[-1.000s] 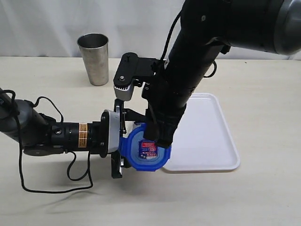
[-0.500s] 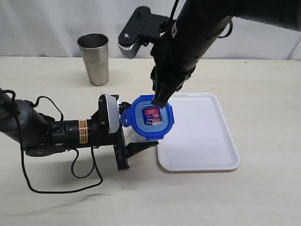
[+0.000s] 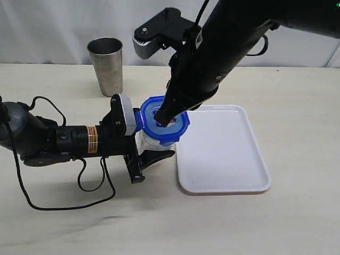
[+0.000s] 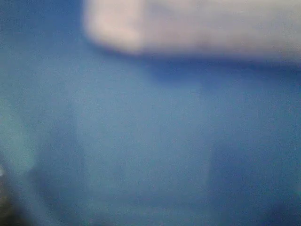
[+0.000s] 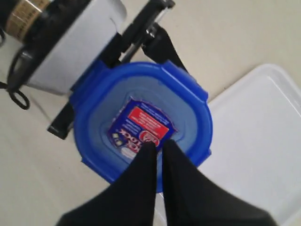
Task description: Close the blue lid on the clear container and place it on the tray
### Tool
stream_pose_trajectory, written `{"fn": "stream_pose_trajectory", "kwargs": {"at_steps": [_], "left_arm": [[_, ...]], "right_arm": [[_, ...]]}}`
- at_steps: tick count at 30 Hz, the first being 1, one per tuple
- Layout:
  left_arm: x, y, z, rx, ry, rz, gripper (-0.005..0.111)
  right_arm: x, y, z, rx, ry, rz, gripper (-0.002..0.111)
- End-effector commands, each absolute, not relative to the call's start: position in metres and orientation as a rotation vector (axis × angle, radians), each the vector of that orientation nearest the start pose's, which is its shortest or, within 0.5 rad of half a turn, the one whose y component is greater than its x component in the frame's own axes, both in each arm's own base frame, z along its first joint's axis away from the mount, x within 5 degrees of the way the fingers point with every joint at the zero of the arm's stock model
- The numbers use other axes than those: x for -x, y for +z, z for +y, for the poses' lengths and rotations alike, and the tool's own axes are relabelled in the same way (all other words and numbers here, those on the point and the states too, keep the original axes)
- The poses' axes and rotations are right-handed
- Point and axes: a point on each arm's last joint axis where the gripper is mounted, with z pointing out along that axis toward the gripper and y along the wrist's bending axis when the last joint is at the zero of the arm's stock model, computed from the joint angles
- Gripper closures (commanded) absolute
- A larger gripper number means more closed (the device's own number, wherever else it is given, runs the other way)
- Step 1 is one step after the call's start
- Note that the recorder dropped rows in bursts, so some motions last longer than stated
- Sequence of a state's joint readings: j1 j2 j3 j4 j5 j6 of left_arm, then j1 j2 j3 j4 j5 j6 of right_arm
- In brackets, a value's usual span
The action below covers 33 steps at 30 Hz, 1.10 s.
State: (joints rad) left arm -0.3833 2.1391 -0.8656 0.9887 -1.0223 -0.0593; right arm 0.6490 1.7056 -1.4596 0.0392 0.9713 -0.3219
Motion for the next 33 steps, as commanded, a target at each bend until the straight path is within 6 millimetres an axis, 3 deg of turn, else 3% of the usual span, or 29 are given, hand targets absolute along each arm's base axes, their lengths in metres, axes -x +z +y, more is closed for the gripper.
{"fn": "stream_pose_trajectory", "kwargs": {"at_steps": [1, 9, 13, 17, 21, 28, 33], "left_arm": [[-0.303, 0.1, -0.195, -1.326, -0.679, 1.398, 0.107], [-0.301, 0.105, -0.197, -1.314, -0.732, 1.357, 0.107], [-0.299, 0.106, -0.197, -1.323, -0.743, 1.343, 0.107], [-0.3, 0.104, -0.197, -1.328, -0.734, 1.357, 0.107], [-0.302, 0.097, -0.194, -1.359, -0.67, 1.434, 0.107], [-0.304, 0.093, -0.191, -1.376, -0.628, 1.486, 0.107], [-0.304, 0.093, -0.191, -1.373, -0.632, 1.485, 0.107]], "right_arm": [[-0.304, 0.277, 0.218, 1.175, -0.001, 2.467, 0.104], [-0.317, 0.251, 0.212, 1.147, -0.211, 2.557, 0.104], [-0.319, 0.245, 0.213, 1.15, -0.225, 2.57, 0.104], [-0.318, 0.248, 0.212, 1.146, -0.222, 2.563, 0.104], [-0.316, 0.266, 0.208, 1.045, -0.179, 2.548, 0.103], [-0.323, 0.273, 0.176, 0.794, -0.05, 2.708, 0.079], [-0.313, 0.291, 0.186, 0.784, 0.239, 2.665, 0.066]]}}
